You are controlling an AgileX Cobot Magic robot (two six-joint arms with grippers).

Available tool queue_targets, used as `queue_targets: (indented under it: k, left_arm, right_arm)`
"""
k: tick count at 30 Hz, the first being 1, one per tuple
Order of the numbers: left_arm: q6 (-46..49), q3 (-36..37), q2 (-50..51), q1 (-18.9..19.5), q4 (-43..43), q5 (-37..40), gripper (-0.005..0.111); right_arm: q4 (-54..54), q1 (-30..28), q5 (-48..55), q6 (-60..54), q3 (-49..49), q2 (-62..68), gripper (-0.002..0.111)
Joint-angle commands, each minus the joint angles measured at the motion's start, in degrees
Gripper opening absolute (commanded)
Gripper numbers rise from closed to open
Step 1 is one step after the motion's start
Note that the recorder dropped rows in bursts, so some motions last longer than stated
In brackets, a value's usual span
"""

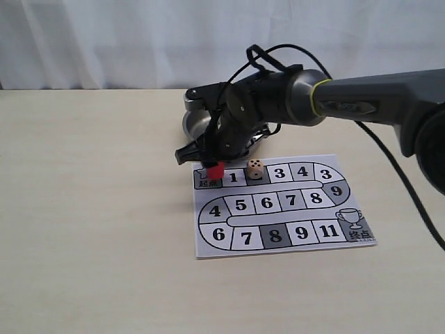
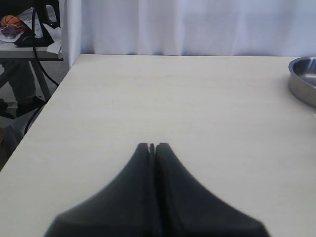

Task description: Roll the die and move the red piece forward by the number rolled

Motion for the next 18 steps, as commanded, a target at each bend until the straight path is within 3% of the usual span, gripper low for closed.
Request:
queue_targets:
  k: [1,18]
  left_arm:
    - [-0.36,-0.36,-0.01,0.01,-0.07,-1.00,0.000]
    - [-0.36,-0.36,-0.01,0.01,-0.07,-1.00,0.000]
  right_arm:
    - [-2.30,-1.12,3.22,0.10,-0.15,-1.69,0.004]
    - [-3.04,-1.12,3.17,0.10,-0.05,1.70,0.004]
